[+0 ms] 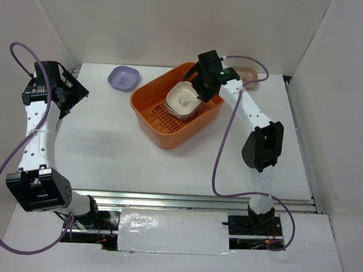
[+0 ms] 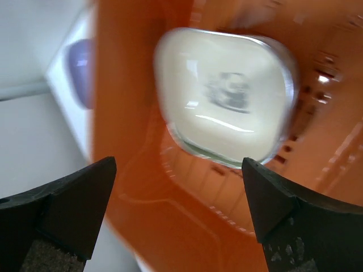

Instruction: Place the plates into the plastic bin on the countertop

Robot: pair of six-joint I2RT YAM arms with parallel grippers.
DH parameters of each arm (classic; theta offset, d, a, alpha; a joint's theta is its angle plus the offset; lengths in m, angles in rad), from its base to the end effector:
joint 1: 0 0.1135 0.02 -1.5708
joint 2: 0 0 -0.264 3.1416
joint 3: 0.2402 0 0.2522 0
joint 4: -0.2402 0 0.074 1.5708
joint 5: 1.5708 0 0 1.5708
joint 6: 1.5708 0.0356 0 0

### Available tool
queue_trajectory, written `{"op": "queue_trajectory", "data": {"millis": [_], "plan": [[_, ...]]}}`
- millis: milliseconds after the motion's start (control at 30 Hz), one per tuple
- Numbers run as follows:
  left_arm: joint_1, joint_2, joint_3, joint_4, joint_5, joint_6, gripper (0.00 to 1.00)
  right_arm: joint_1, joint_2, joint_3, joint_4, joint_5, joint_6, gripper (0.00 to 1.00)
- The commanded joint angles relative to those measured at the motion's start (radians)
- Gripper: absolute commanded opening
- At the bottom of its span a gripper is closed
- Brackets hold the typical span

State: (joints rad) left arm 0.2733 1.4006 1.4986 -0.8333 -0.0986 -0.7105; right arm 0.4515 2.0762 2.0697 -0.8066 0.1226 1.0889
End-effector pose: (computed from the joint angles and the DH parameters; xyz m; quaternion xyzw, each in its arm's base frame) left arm 0.2825 0.0828 0.3840 -0.4488 0.7952 -0.0439 0.4053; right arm 0.4233 0.2004 0.3235 0.3121 0.8735 0.2162 0.3046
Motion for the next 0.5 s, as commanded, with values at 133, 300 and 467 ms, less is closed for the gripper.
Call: {"op": "queue_trajectory", "data": {"millis": [133, 300, 467], "plan": [[0.012, -0.002, -0.009, 0.04, 0.0, 0.008, 0.99, -0.112, -0.28, 0.15, 0.136, 0.009, -0.174, 1.0], [0.037, -0.003, -0.017, 0.037, 0.051, 0.011, 0.99, -0.347, -0.334, -0.042, 0.097, 0.044, -0.239, 1.0], [0.04, -0.026, -0.044, 0.068, 0.118, 0.041, 0.99, -0.576, -0.254, -0.21, 0.247, -0.098, -0.225, 1.0]]}}
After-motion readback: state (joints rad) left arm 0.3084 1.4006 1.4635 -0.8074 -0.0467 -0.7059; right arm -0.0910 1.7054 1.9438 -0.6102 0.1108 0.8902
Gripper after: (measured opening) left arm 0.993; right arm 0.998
